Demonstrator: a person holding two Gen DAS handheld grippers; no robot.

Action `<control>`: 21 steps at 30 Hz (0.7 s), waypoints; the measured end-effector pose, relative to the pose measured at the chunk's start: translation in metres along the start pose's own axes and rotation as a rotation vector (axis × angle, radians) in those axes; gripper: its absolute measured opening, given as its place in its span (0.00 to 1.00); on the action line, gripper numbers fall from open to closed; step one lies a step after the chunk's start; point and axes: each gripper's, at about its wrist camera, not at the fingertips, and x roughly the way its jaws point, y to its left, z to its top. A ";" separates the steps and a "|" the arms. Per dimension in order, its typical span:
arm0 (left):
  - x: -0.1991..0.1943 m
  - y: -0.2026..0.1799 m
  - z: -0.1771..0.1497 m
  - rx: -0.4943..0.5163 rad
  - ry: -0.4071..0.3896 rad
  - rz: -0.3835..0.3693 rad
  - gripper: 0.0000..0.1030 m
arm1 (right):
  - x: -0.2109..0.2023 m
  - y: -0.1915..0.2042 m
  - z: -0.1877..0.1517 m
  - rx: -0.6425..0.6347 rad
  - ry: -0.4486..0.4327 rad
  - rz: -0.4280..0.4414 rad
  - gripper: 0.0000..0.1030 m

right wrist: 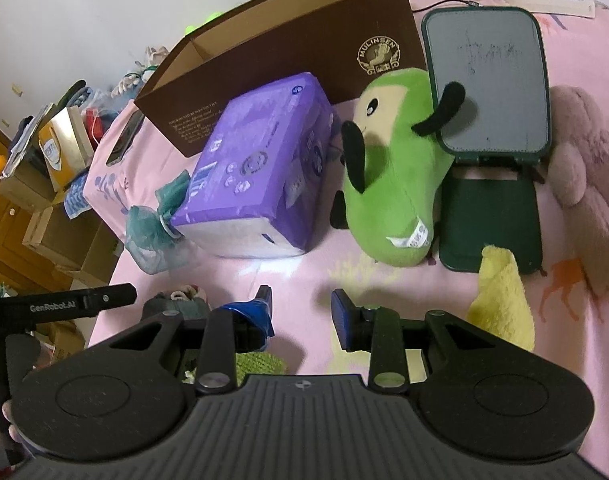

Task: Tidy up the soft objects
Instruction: 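Withdraw both tools and reach the left tool toward the teal mesh cloth, then grasp the teal mesh cloth with the left tool while the right tool grasps the yellow towel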

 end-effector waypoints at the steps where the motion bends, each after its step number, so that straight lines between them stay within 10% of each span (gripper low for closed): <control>1: -0.001 0.001 0.000 0.000 -0.004 -0.007 0.94 | 0.000 -0.001 -0.001 0.004 0.002 0.001 0.15; 21: -0.005 0.004 0.026 0.076 -0.096 -0.162 0.94 | -0.008 -0.015 0.003 0.086 -0.026 -0.024 0.15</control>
